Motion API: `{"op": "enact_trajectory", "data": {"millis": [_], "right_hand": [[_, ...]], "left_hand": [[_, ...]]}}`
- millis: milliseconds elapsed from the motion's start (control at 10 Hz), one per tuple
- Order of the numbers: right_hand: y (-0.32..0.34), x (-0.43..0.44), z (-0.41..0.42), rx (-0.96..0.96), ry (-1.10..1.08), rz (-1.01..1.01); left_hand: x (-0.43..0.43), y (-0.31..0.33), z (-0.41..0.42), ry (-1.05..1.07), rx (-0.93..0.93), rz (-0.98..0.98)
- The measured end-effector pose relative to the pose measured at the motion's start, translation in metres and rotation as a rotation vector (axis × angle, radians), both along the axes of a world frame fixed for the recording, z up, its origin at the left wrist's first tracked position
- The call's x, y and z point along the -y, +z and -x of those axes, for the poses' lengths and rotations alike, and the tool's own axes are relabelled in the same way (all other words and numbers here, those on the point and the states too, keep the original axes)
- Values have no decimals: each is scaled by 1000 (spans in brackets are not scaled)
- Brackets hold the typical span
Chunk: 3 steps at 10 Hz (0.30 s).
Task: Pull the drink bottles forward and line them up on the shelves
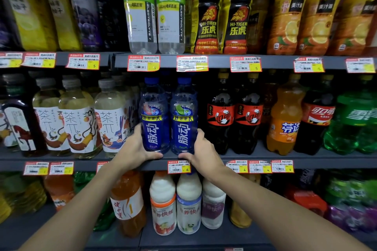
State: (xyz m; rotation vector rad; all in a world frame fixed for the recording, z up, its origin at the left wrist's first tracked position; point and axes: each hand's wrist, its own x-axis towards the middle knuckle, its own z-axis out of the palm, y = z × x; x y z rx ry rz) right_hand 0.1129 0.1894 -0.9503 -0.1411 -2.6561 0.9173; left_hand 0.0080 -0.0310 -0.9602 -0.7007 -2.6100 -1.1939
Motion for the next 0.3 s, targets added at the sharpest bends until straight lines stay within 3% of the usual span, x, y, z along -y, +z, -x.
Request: {"op": "enact_trajectory", "data": {"millis": [200,300], "right_hand": [[7,-5,-6,21,12,-33],[14,-12,-13,15,6,-83]], "left_hand": [[-3,4,-11,14,-50,56],[-10,-1,-30,38,-121,-21]]}}
